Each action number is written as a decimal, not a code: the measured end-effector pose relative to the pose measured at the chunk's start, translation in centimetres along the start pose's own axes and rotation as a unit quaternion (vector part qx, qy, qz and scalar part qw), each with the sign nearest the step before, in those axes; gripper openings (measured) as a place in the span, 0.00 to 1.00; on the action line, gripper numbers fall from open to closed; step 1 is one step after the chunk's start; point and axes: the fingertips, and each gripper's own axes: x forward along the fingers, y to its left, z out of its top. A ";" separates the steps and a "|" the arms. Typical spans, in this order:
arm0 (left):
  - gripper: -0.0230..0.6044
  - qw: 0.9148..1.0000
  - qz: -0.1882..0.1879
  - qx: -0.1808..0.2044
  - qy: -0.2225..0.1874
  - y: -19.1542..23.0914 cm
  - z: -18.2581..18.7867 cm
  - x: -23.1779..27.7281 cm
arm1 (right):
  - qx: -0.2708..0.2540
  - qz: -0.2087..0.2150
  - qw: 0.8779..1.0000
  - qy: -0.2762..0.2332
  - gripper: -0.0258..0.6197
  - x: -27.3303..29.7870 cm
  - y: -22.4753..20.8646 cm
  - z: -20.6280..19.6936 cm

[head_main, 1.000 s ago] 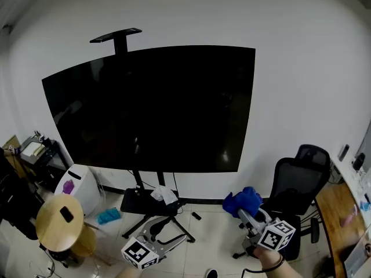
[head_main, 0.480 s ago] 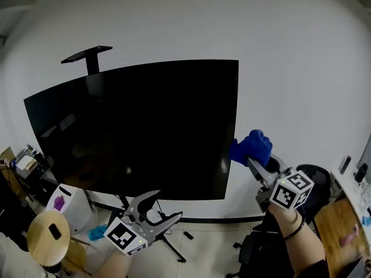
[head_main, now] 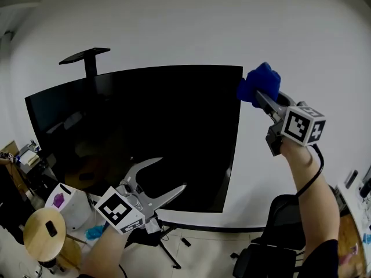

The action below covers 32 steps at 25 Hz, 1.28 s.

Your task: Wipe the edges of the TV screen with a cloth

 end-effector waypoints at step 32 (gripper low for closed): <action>0.52 0.998 -0.007 -0.058 0.039 -2.3 -9.7 2.7 | 0.158 0.038 0.986 0.048 0.26 0.2 -1.1 -15.5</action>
